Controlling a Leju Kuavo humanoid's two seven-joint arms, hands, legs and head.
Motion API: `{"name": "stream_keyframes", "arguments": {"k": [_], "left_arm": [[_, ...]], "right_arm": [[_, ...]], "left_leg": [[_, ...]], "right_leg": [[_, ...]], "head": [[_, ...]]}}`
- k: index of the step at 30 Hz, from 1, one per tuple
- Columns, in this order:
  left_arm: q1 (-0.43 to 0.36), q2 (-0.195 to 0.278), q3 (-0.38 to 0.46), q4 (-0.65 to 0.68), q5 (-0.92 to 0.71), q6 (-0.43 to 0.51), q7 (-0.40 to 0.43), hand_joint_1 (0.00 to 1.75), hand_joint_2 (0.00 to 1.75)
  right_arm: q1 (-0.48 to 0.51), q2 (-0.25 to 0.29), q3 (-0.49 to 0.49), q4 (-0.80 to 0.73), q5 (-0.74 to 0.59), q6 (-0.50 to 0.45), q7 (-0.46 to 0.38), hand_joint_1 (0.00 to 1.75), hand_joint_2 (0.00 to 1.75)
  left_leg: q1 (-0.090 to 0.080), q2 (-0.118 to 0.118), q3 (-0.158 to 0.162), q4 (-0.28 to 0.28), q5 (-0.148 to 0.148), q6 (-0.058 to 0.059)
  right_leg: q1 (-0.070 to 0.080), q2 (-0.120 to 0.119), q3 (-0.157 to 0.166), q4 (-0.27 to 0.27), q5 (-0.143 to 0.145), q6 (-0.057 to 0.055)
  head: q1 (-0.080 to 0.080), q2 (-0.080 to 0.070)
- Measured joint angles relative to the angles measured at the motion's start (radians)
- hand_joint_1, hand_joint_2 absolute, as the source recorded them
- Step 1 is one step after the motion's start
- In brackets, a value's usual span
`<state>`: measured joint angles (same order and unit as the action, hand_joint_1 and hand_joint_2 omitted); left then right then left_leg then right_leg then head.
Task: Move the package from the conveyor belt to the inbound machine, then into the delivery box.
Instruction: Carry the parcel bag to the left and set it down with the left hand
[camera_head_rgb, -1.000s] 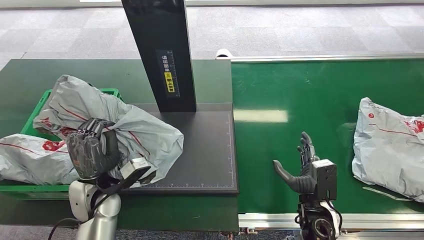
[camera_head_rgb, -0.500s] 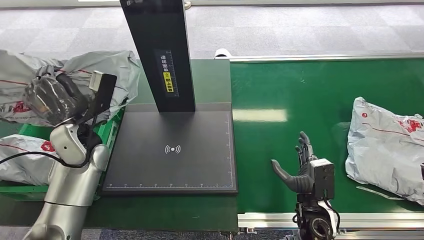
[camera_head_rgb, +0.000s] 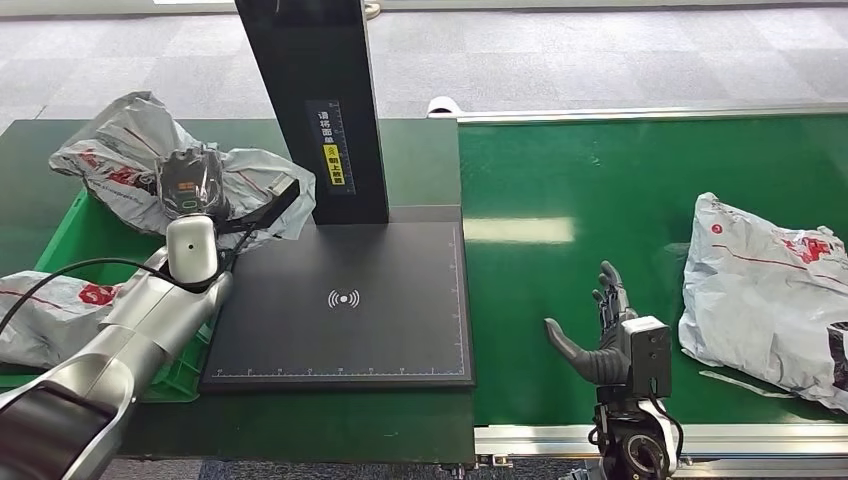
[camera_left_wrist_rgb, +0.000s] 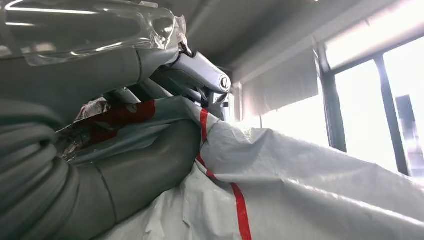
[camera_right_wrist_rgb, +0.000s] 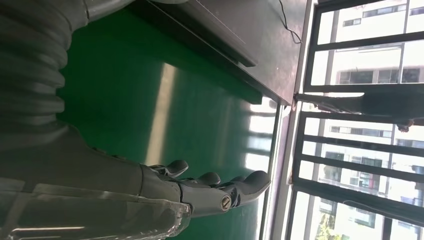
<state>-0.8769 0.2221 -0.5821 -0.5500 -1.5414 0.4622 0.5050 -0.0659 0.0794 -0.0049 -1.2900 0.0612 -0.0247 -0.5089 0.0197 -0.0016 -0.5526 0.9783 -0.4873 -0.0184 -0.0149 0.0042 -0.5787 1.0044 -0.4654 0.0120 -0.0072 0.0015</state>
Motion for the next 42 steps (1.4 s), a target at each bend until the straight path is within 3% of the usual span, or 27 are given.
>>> {"name": "stream_keyframes", "arguments": {"k": [4, 8, 15, 20, 24, 28, 31, 32, 33, 36, 37, 42], "left_arm": [[-0.016, -0.01, 0.027, 0.089, 0.056, -0.18, -0.054, 1.75, 1.75], [-0.029, -0.021, 0.114, 0.134, 0.13, -0.257, -0.032, 1.75, 1.75], [-0.035, -0.029, 0.302, 0.172, 0.189, -0.197, -0.013, 1.75, 1.75], [-0.028, -0.028, 0.46, 0.185, 0.298, -0.072, -0.082, 1.75, 1.75], [-0.024, -0.029, 0.555, 0.188, 0.335, -0.045, -0.112, 1.75, 1.75], [-0.02, -0.03, 0.619, 0.192, 0.394, -0.091, -0.156, 1.75, 1.75], [-0.02, -0.033, 0.681, 0.199, 0.481, -0.236, -0.204, 1.71, 1.75], [-0.02, -0.035, 0.705, 0.202, 0.515, -0.293, -0.222, 1.63, 1.75], [-0.019, -0.036, 0.73, 0.205, 0.545, -0.341, -0.238, 1.37, 1.75], [-0.018, -0.039, 0.799, 0.211, 0.616, -0.443, -0.275, 0.21, 1.75], [-0.018, -0.039, 0.82, 0.213, 0.634, -0.47, -0.283, 0.03, 1.75], [-0.018, -0.039, 0.881, 0.218, 0.637, -0.478, -0.302, 0.0, 1.75]], "right_arm": [[-0.017, -0.003, 0.003, 0.008, 0.004, 0.014, -0.001, 0.0, 1.75], [-0.025, -0.002, 0.007, 0.019, 0.016, 0.02, -0.001, 0.0, 1.75], [-0.027, 0.004, 0.01, 0.026, 0.036, 0.021, 0.006, 0.0, 1.75], [-0.023, 0.006, 0.01, 0.025, 0.037, 0.019, 0.016, 0.0, 1.75], [-0.021, 0.007, 0.01, 0.025, 0.037, 0.018, 0.02, 0.0, 1.75], [-0.021, 0.008, 0.012, 0.025, 0.037, 0.018, 0.022, 0.0, 1.75], [-0.021, 0.008, 0.014, 0.026, 0.037, 0.018, 0.022, 0.0, 1.75], [-0.022, 0.008, 0.014, 0.026, 0.037, 0.018, 0.023, 0.0, 1.75], [-0.022, 0.008, 0.015, 0.026, 0.037, 0.018, 0.023, 0.0, 1.75], [-0.026, 0.008, 0.016, 0.029, 0.037, 0.019, 0.023, 0.0, 1.75], [-0.028, 0.008, 0.017, 0.031, 0.037, 0.019, 0.023, 0.0, 1.75], [-0.041, 0.008, 0.022, 0.038, 0.037, 0.021, 0.024, 0.0, 1.75]], "left_leg": [[0.0, 0.0, -0.001, 0.0, 0.0, 0.0], [0.0, 0.0, -0.001, 0.0, 0.0, 0.0], [0.0, 0.001, 0.0, 0.0, 0.0, 0.0], [0.0, 0.001, 0.0, 0.0, 0.0, 0.0], [0.0, 0.001, -0.001, 0.0, 0.0, 0.0], [0.0, 0.001, -0.001, 0.0, 0.0, 0.0], [0.0, 0.001, 0.0, 0.0, 0.0, 0.0], [0.0, 0.001, -0.001, 0.0, 0.0, 0.0], [0.0, 0.001, -0.001, 0.0, 0.0, 0.0], [0.0, 0.001, -0.001, 0.0, 0.0, 0.0], [0.0, 0.001, -0.001, 0.0, 0.0, 0.0], [0.0, 0.001, -0.001, 0.0, 0.0, 0.0]], "right_leg": [[0.0, 0.0, 0.0, 0.0, 0.0, 0.0], [0.0, 0.0, 0.0, 0.0, 0.0, 0.0], [0.0, 0.001, 0.0, 0.0, 0.0, 0.0], [0.0, 0.001, 0.0, 0.001, 0.0, 0.0], [0.0, 0.001, -0.001, 0.001, 0.0, 0.0], [0.0, 0.001, -0.001, 0.001, 0.0, 0.0], [0.0, 0.001, -0.001, 0.001, 0.0, 0.0], [0.0, 0.001, -0.001, 0.001, 0.0, 0.0], [0.0, 0.001, -0.001, 0.001, 0.0, 0.0], [0.0, 0.001, 0.0, 0.001, 0.0, 0.0], [0.0, 0.001, 0.0, 0.001, 0.0, 0.0], [0.0, 0.0, 0.0, 0.001, 0.0, 0.0]], "head": [[0.0, 0.0], [0.0, 0.0], [0.0, 0.0], [0.0, 0.0], [0.0, 0.0], [0.0, 0.0], [0.0, 0.0], [0.0, 0.0], [0.0, 0.0], [0.0, 0.0], [0.0, 0.0], [0.0, 0.0]]}}
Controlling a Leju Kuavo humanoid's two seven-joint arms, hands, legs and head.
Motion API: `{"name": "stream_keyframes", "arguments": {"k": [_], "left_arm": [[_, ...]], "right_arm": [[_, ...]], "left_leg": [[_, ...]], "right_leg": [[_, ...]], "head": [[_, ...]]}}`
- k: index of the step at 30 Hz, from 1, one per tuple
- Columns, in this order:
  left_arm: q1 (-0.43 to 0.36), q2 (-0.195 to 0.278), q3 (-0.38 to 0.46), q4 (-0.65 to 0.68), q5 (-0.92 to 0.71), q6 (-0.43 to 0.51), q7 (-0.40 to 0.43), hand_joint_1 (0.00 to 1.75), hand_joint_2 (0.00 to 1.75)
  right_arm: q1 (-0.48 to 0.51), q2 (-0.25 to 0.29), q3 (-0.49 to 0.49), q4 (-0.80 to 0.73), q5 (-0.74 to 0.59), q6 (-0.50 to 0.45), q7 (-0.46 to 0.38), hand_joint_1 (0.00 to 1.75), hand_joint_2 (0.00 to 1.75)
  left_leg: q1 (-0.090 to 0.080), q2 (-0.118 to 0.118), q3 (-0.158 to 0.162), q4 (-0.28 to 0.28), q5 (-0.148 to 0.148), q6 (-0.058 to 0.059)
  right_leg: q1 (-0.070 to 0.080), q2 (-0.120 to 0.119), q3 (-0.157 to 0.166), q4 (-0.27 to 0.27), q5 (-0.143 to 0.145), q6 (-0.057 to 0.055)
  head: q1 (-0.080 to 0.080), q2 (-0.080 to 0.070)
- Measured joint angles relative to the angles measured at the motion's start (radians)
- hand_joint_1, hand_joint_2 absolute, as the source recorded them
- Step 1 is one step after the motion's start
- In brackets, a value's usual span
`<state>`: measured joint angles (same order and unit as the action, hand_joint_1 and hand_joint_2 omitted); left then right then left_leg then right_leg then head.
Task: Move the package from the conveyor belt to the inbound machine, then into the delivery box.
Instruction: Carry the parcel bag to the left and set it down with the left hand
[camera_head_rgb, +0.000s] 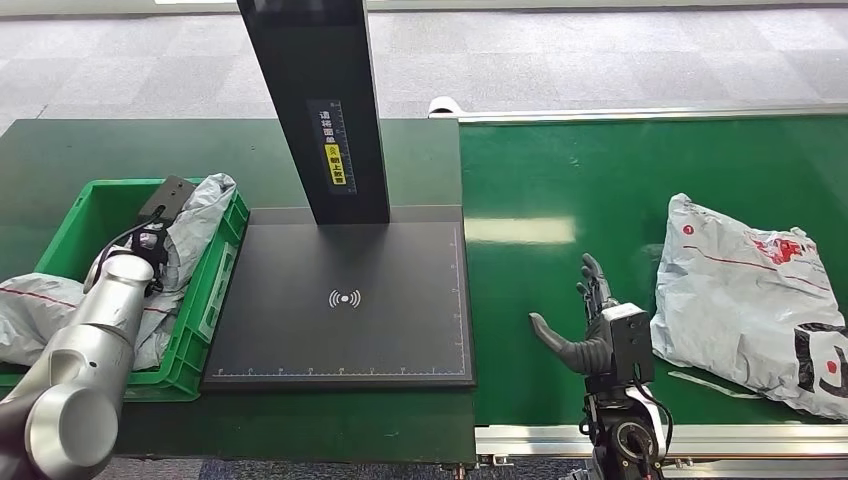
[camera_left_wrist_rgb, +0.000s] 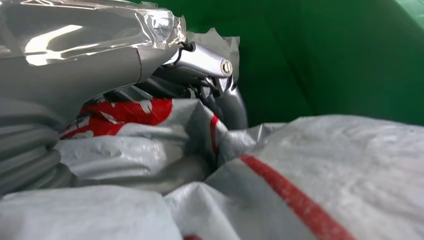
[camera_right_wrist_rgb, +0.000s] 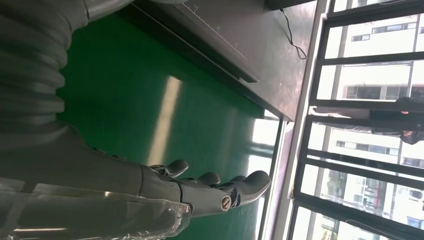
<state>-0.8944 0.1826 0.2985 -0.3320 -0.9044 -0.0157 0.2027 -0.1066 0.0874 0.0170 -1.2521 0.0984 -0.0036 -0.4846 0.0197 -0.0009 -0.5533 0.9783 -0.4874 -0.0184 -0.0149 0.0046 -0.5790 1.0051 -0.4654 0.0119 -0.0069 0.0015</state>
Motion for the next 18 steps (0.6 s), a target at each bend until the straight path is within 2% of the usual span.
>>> {"name": "stream_keyframes", "arguments": {"k": [3, 5, 7, 10, 12, 15, 18], "left_arm": [[0.001, -0.005, 0.023, 0.0, 0.012, 0.071, -0.064, 0.0, 1.75], [0.002, -0.011, 0.04, 0.0, 0.027, 0.14, -0.121, 0.0, 0.87], [0.005, -0.019, 0.054, -0.005, 0.046, 0.25, -0.206, 0.0, 0.0], [0.008, -0.031, 0.07, -0.03, 0.092, 0.497, -0.406, 0.0, 0.0], [0.008, -0.039, 0.082, -0.049, 0.128, 0.615, -0.517, 0.0, 0.0], [0.018, -0.054, 0.104, -0.088, 0.143, 0.681, -0.622, 0.0, 0.0], [0.039, -0.087, 0.172, -0.166, 0.064, 0.705, -0.724, 0.0, 0.0]], "right_arm": [[-0.001, 0.0, 0.0, 0.0, -0.001, 0.0, 0.001, 0.0, 1.75], [0.0, 0.0, 0.0, 0.0, -0.001, 0.0, 0.002, 0.0, 1.75], [0.001, 0.0, 0.0, 0.0, -0.003, 0.0, 0.002, 0.0, 1.75], [0.002, 0.0, 0.0, -0.001, -0.009, -0.004, 0.003, 0.0, 1.75], [0.003, 0.0, 0.001, -0.001, -0.013, -0.009, 0.003, 0.0, 1.75], [0.004, 0.0, 0.002, -0.001, -0.02, -0.016, 0.0, 0.0, 1.75], [0.006, 0.0, 0.006, -0.001, -0.028, -0.024, -0.005, 0.0, 1.75]], "left_leg": [[0.0, 0.0, 0.0, 0.0, 0.0, 0.0], [0.0, 0.0, 0.0, 0.0, 0.0, 0.0], [0.0, 0.0, 0.0, 0.0, 0.0, 0.0], [0.0, 0.0, 0.0, 0.0, 0.0, 0.0], [0.0, 0.0, 0.0, 0.0, 0.0, 0.0], [0.0, 0.0, 0.0, 0.0, 0.0, 0.0], [0.0, 0.0, 0.0, 0.0, 0.0, 0.0]], "right_leg": [[0.0, 0.0, 0.0, 0.0, 0.0, 0.0], [0.0, 0.0, 0.0, 0.0, 0.0, 0.0], [0.0, 0.0, 0.0, 0.0, 0.0, 0.0], [0.0, 0.0, -0.001, 0.0, 0.0, 0.0], [0.0, 0.0, -0.001, 0.0, 0.0, 0.0], [0.0, 0.0, -0.001, 0.0, 0.0, 0.0], [0.0, 0.0, -0.001, 0.0, 0.0, 0.0]], "head": [[0.0, 0.0], [0.0, 0.0], [0.0, 0.0], [0.0, 0.0], [0.0, 0.0], [0.0, 0.0], [0.0, 0.0]]}}
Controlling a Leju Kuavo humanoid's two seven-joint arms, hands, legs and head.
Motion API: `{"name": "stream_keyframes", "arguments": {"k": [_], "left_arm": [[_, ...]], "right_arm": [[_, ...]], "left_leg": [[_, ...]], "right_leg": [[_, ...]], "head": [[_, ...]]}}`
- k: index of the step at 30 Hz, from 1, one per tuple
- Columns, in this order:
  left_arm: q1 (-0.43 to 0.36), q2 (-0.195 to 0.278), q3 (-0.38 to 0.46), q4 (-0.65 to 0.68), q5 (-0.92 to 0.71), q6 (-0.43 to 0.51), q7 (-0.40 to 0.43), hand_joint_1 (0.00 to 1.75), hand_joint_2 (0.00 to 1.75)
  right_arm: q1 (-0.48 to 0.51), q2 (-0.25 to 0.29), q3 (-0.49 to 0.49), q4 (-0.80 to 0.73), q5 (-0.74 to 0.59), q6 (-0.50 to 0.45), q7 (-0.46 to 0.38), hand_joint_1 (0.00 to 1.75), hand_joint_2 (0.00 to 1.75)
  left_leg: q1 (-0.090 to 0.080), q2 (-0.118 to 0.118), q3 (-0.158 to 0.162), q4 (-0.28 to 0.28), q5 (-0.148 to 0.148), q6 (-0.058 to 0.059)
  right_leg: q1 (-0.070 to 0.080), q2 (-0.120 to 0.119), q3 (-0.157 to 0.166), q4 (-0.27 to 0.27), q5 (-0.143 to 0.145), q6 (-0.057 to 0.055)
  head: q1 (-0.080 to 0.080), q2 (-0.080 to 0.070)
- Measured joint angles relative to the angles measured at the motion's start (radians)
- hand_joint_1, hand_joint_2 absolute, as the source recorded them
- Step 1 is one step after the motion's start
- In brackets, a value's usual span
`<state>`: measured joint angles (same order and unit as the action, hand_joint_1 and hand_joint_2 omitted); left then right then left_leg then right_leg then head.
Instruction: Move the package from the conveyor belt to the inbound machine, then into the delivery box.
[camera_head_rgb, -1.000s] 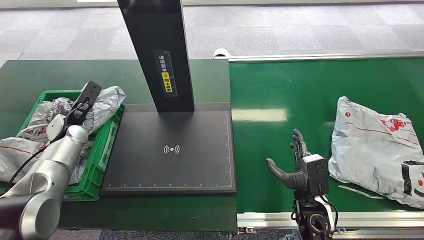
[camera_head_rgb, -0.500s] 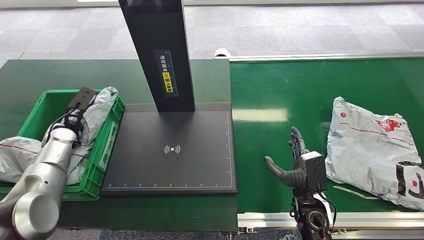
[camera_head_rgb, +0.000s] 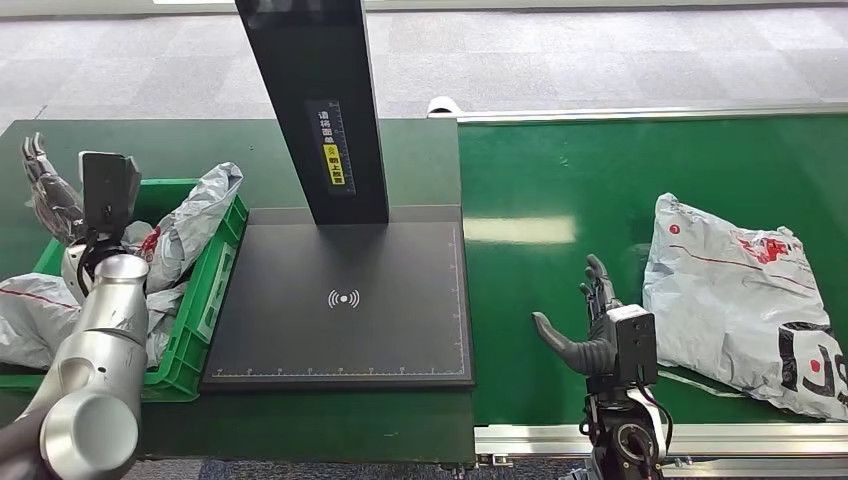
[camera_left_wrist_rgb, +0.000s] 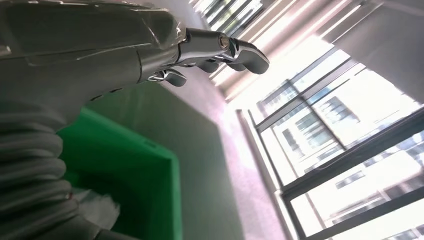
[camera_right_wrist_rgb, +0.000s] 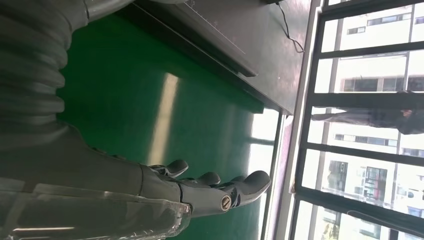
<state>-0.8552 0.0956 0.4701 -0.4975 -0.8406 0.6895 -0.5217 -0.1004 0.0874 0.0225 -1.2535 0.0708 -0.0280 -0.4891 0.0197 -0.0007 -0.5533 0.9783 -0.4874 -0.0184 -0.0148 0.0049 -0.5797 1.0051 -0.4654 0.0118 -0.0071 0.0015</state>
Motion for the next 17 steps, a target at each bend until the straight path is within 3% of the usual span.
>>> {"name": "stream_keyframes", "arguments": {"k": [5, 8, 17], "left_arm": [[0.025, -0.073, 0.171, -0.144, -0.147, 0.004, -0.138, 0.0, 0.0], [0.048, -0.118, 0.255, -0.254, -0.12, 0.008, -0.17, 0.0, 0.0], [0.089, -0.168, 0.303, -0.41, -0.068, 0.01, -0.173, 0.0, 0.0]], "right_arm": [[0.001, -0.001, 0.007, 0.001, -0.014, -0.008, -0.011, 0.0, 1.75], [0.0, -0.002, 0.013, 0.003, -0.023, -0.014, -0.02, 0.0, 1.75], [-0.001, -0.007, 0.02, 0.01, -0.028, -0.017, -0.026, 0.0, 1.75]], "left_leg": [[0.0, 0.0, 0.0, 0.0, 0.0, 0.0], [0.0, 0.001, 0.0, 0.0, 0.0, 0.0], [0.0, 0.0, 0.0, 0.0, 0.0, 0.0]], "right_leg": [[0.0, 0.0, 0.0, 0.0, 0.0, 0.0], [0.0, 0.002, 0.0, 0.0, 0.0, 0.0], [0.0, 0.0, 0.0, 0.0, 0.0, 0.0]], "head": [[0.0, 0.0], [0.0, 0.0], [0.0, 0.0]]}}
